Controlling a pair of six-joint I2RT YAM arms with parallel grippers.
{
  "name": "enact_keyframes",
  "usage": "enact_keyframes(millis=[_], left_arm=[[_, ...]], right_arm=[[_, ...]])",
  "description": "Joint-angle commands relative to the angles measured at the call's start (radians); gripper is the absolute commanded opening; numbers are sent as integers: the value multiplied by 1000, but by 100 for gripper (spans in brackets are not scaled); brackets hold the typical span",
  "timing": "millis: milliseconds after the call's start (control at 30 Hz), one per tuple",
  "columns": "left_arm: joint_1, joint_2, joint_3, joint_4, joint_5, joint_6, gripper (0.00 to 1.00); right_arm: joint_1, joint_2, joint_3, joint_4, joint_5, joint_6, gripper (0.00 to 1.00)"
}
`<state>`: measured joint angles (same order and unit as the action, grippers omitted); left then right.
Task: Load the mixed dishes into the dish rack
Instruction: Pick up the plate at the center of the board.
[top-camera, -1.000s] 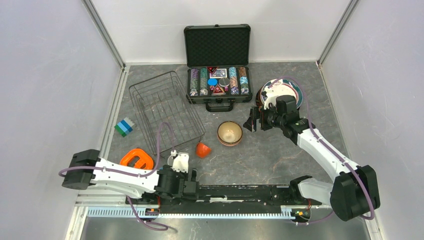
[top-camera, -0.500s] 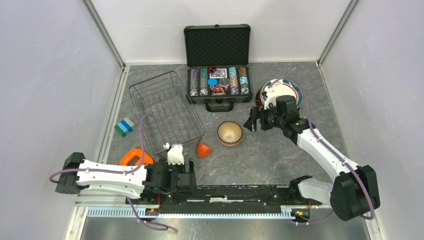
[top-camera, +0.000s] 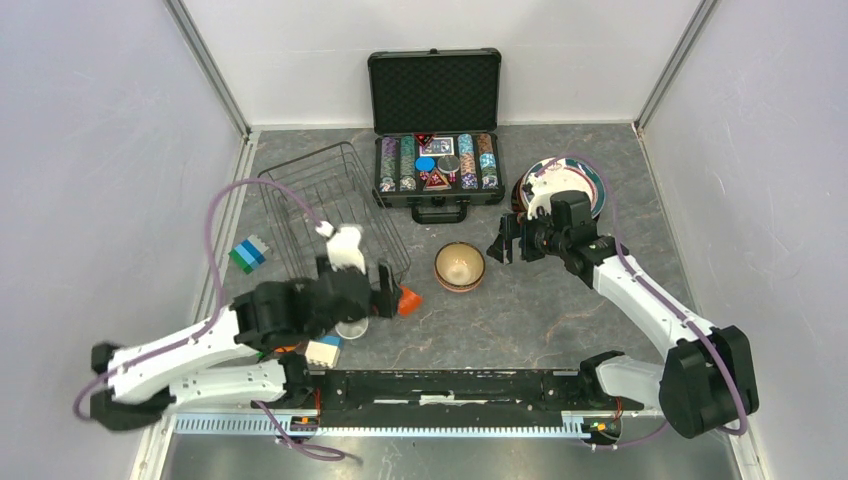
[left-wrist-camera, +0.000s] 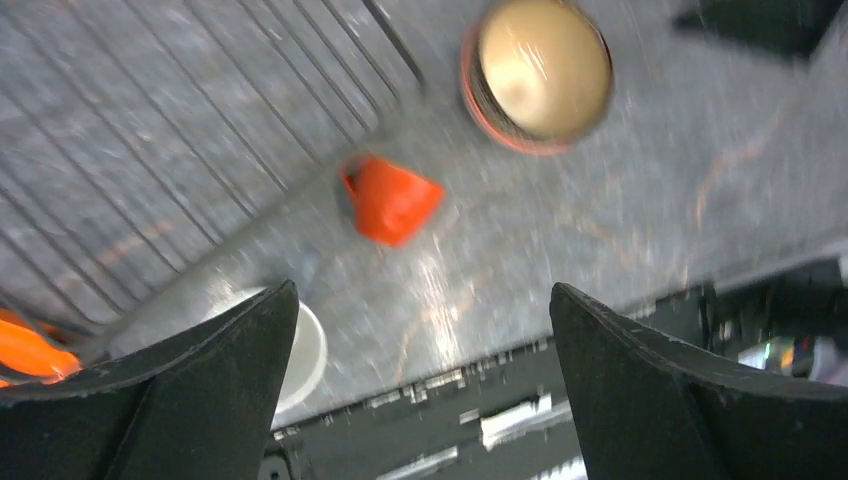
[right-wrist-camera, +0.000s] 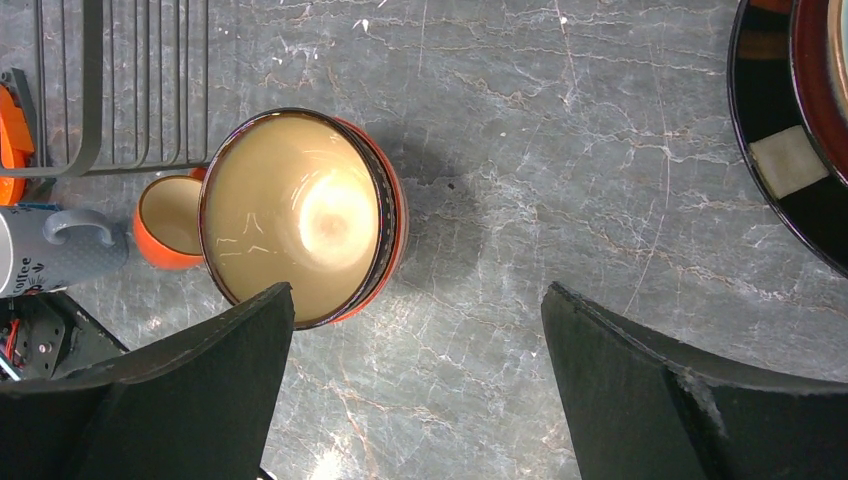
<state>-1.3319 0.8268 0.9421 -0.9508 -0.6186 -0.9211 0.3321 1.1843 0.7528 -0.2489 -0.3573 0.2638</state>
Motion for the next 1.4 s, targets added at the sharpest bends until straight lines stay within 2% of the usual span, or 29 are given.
enact_keyframes(millis=[0, 67, 167, 333, 600, 733, 967, 1100, 1200, 1333, 1367], left_arm=[[352, 14, 63, 140, 226, 364, 100], [471, 79, 101, 153, 313, 409, 100], [588, 228, 159, 167, 461, 476, 100], [617, 414, 200, 280, 583, 518, 100], [655, 551, 217, 382, 601, 543, 100], [658, 554, 208, 419, 614, 565, 100], [668, 542, 211, 406, 606, 576, 100], [680, 517, 227, 414, 604, 603, 100], [697, 519, 258, 397, 583, 624, 100], [745, 505, 270, 396, 576, 627, 100], [762, 494, 271, 394, 575, 624, 100]], right_arm=[[8, 12, 9, 29, -8, 20, 98], [13, 15, 10, 25, -14, 19, 98], [16, 13, -2, 25, -15, 20, 98], [26, 20, -13, 21, -25, 19, 98], [32, 26, -30, -2, 6, 8, 98], [31, -7, -3, -20, 138, -14, 98], [-5, 31, 150, -110, 580, -44, 98], [-170, 113, 235, -121, 553, -9, 98], [-243, 172, 295, -116, 537, 20, 98], [-325, 250, 354, -72, 376, 65, 99], [-355, 266, 358, -54, 335, 87, 95]])
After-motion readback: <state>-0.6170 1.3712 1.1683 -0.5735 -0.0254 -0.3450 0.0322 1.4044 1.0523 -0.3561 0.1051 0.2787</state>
